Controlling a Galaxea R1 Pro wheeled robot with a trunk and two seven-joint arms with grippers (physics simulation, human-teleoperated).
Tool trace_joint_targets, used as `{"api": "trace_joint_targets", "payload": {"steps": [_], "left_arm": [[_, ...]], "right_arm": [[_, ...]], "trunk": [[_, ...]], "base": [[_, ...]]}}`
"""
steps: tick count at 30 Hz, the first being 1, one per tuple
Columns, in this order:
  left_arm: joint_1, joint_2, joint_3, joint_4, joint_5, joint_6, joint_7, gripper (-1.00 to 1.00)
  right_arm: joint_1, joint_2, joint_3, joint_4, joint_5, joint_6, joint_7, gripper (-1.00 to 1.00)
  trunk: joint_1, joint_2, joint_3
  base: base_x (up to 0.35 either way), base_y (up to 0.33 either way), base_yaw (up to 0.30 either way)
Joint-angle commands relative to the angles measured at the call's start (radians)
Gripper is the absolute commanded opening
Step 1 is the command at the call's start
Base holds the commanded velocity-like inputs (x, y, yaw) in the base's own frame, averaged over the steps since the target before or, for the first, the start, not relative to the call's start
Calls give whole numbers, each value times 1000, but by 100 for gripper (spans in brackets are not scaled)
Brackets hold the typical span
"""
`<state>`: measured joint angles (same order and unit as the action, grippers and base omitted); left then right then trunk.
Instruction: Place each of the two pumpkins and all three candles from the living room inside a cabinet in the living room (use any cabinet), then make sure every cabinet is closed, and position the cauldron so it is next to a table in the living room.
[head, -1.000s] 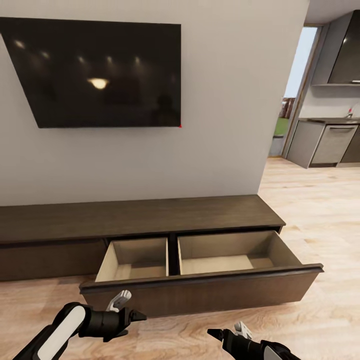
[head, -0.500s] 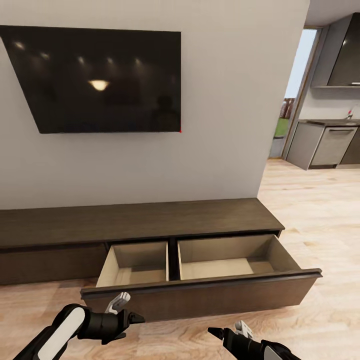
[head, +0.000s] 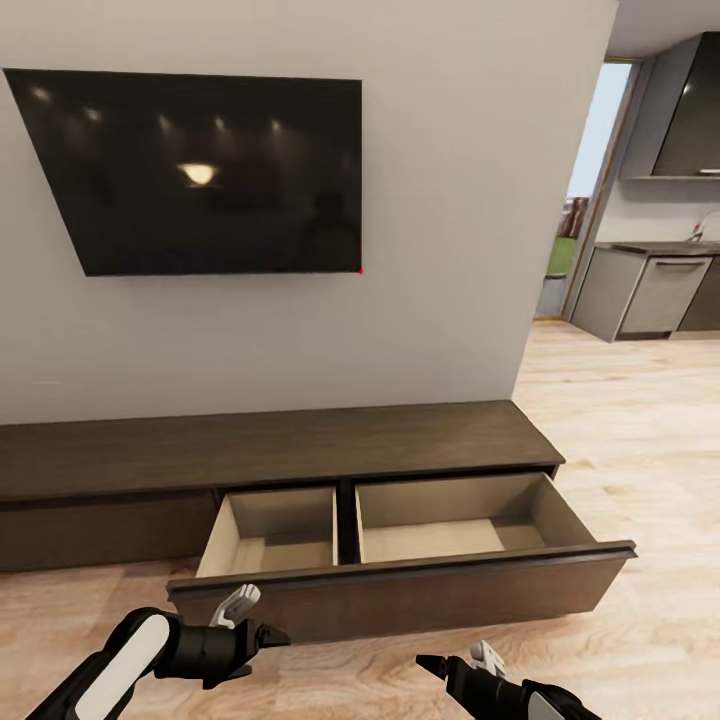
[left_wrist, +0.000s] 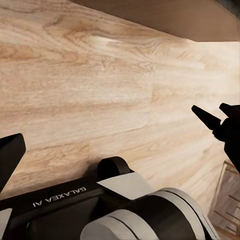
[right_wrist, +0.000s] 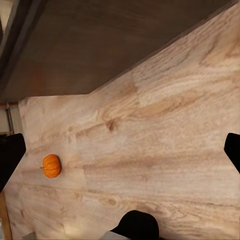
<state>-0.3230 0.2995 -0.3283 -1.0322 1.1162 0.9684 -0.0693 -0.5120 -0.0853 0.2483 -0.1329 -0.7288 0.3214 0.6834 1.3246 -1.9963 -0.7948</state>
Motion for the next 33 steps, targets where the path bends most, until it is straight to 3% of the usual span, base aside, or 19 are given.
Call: {"api": "trace_joint_targets", "payload": {"steps": [1,33], "left_arm": [[-1,1,-2,0,-7,1,-7,100],[-1,3,-5,0,-7,1,-7,100]], "right_arm": [[0,-1,6,-1,-10,7,1,100],[0,-1,6,1,-11,7,1,100]], "trunk": [[-4,7,2],[-127,231,91]], "base": [[-6,0,-47],[-59,0,-248]]}}
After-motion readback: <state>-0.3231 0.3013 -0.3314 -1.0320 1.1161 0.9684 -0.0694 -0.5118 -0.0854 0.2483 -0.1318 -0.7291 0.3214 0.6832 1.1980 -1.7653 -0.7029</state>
